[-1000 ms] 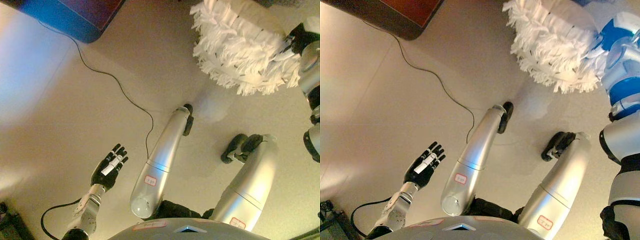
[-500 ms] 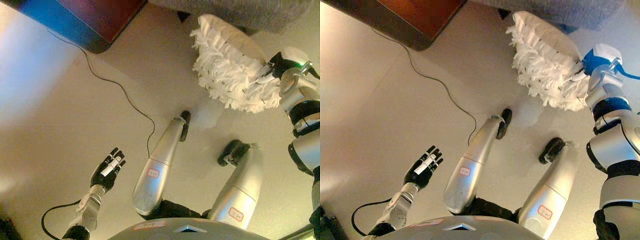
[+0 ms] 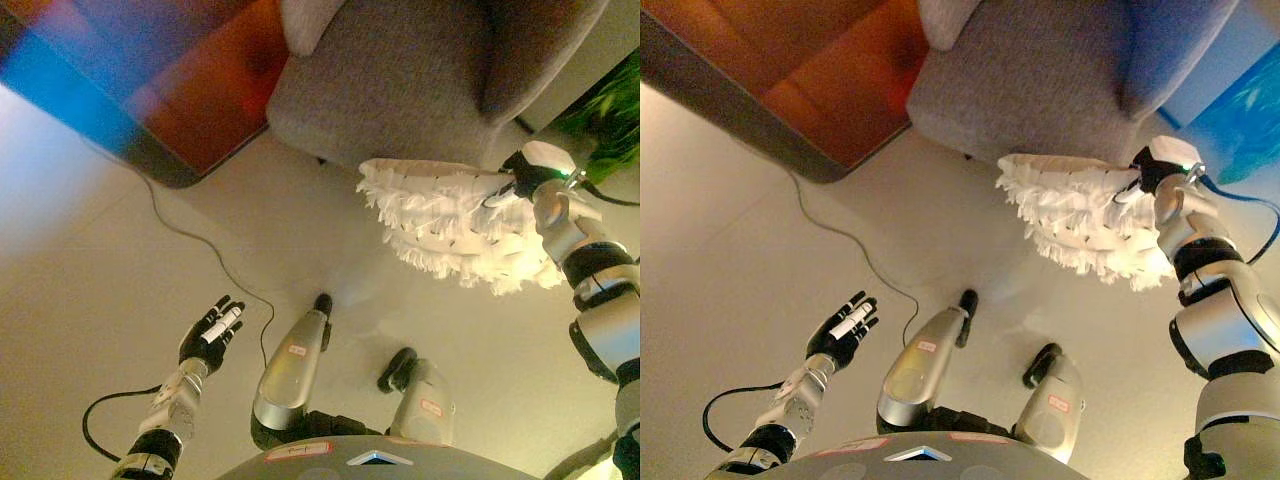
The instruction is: Pick up the pillow and put it on the sofa.
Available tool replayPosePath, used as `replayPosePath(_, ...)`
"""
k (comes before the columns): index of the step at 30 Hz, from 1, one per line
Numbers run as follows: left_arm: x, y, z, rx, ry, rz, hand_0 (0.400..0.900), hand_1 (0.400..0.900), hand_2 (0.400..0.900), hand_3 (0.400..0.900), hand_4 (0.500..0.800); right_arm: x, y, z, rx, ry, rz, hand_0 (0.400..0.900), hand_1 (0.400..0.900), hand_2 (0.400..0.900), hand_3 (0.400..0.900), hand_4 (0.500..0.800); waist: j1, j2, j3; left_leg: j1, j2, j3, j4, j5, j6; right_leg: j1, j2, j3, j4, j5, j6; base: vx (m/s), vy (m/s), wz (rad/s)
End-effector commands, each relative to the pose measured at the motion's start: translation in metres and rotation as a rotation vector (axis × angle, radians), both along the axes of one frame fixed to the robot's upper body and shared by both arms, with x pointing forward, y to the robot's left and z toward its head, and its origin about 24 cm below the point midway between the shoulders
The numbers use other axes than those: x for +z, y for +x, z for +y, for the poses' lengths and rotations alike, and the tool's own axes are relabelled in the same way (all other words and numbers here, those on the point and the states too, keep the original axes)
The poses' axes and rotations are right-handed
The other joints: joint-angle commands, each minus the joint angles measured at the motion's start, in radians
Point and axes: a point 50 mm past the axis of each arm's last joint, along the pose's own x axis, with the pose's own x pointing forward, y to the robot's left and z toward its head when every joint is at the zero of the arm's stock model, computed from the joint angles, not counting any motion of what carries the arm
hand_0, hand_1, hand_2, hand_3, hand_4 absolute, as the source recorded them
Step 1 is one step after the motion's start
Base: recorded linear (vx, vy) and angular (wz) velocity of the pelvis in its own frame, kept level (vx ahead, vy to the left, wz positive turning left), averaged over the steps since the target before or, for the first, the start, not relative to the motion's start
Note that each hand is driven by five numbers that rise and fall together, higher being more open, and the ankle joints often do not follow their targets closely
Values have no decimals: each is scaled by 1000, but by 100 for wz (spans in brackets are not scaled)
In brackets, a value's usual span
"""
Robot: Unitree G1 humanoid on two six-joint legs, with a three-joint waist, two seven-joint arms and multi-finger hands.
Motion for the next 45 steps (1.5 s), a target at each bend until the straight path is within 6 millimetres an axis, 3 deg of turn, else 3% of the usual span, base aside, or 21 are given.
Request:
replayPosePath(1,-6,-21,23,29,116,122,900,900,900,900,800,64,2,-18,34,-18,-221,400,400,400,400,500,-27,-53,-163,86,92,117,-9,-22,-50,153,-29,-29,-235,222,11,137,19,63)
replayPosePath(3,-9,-18,19,0,138,166,900,900,900,900,800,59,-7,-28,30,-23,-201,400,400,400,400,500,-49,-73,-190,119,114,167,-17,-22,-61,205,-42,-61,-269,257,22,131,36,65)
replayPosePath(8,-19,-31,18,26,161,246,900,900,900,900,800,63,-6,-23,75,-35,-206,400,400,400,400,500,-64,-104,-233,218,81,143,-136,-8,-42,235,-47,-29,-319,341,61,115,129,2)
replayPosePath(11,-26,-46,20,10,205,315,900,900,900,900,800,88,2,-14,134,-50,-245,400,400,400,400,500,-66,-131,-261,279,67,132,-241,20,-31,240,-37,-2,-313,406,84,103,119,-13)
replayPosePath(16,-26,-51,31,22,245,384,900,900,900,900,800,121,6,-9,192,-72,-269,400,400,400,400,500,-88,-158,-288,314,41,77,-325,39,-12,203,4,81,-291,454,92,157,27,12)
replayPosePath(21,-22,-44,38,8,268,375,900,900,900,900,800,144,12,0,211,-45,-303,400,400,400,400,500,-123,-197,-294,361,69,92,-392,26,-37,129,16,96,-460,513,109,255,-235,29)
replayPosePath(25,-21,-43,39,-27,295,376,900,900,900,900,800,149,16,8,230,-2,-313,400,400,400,400,500,-144,-209,-282,383,93,62,-375,-19,-39,59,32,129,-528,533,116,345,-354,37)
replayPosePath(28,-17,-42,46,-23,320,368,900,900,900,900,800,153,18,20,277,3,-319,400,400,400,400,500,-153,-221,-266,399,120,31,-327,-69,-40,29,54,145,-506,514,108,410,-463,29)
replayPosePath(30,-16,-38,47,-52,336,383,900,900,900,900,800,155,17,19,285,41,-322,400,400,400,400,500,-158,-228,-258,377,138,-32,-253,-103,-43,44,72,196,-473,448,98,470,-396,56)
replayPosePath(32,-18,-45,46,-32,327,388,900,900,900,900,800,157,15,21,304,35,-303,400,400,400,400,500,-159,-221,-265,415,173,-39,-239,-109,-70,64,80,182,-435,397,88,474,-271,49)
replayPosePath(34,-22,-56,42,-16,307,402,900,900,900,900,800,162,9,23,351,10,-274,400,400,400,400,500,-164,-210,-282,429,232,-2,-247,-47,-117,89,85,155,-411,339,72,384,-169,35)
replayPosePath(39,-28,-66,32,-97,288,415,900,900,900,900,800,177,8,21,366,-49,-261,400,400,400,400,500,-162,-183,-296,404,325,73,-258,101,-164,111,108,94,-366,260,29,260,-123,47)
replayPosePath(45,-30,-68,28,-150,275,414,900,900,900,900,800,201,8,30,419,-116,-246,400,400,400,400,500,-151,-156,-280,390,392,99,-300,182,-209,94,110,39,-300,214,7,88,-80,47)
